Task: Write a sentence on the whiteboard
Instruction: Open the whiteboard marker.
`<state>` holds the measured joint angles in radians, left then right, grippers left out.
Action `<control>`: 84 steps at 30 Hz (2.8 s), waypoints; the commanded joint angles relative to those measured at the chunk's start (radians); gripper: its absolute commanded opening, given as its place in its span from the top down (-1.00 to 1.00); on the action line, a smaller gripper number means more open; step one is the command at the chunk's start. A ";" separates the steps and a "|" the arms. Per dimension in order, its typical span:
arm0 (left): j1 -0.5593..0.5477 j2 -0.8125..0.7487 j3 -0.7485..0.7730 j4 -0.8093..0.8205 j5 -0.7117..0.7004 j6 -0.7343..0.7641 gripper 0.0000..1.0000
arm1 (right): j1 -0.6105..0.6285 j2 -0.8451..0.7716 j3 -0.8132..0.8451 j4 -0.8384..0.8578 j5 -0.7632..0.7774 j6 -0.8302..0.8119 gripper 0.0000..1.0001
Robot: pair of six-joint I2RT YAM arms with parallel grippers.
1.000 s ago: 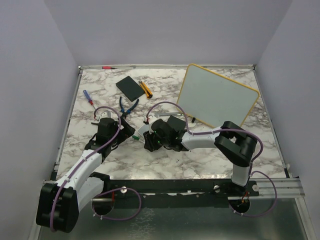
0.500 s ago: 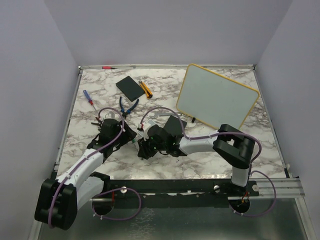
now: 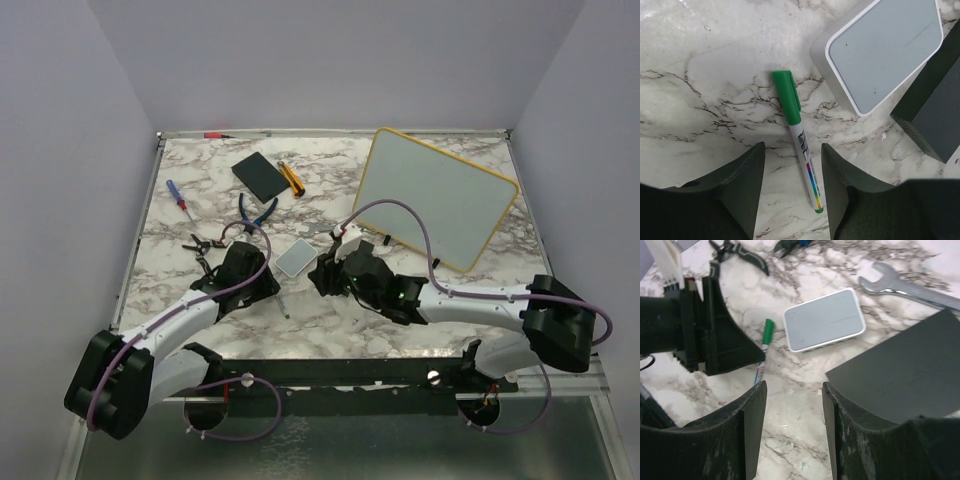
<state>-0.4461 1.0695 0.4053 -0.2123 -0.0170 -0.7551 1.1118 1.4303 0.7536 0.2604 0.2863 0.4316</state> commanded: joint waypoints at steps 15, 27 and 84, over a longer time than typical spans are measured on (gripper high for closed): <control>-0.178 0.240 0.138 -0.238 -0.144 0.025 0.40 | -0.001 -0.214 -0.158 -0.007 0.335 0.024 -0.12; -0.182 0.255 0.218 -0.303 -0.174 0.069 1.00 | -0.056 -0.336 -0.179 -0.071 0.256 0.011 -0.30; -0.436 0.027 0.340 -0.004 0.372 0.786 1.00 | -0.535 -0.037 0.199 -0.602 -1.209 -0.140 0.30</control>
<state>-0.8730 1.0859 0.7547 -0.2405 0.3252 0.0231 0.5571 1.3823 0.9653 -0.3176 -0.8925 0.3050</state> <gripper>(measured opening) 0.019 0.357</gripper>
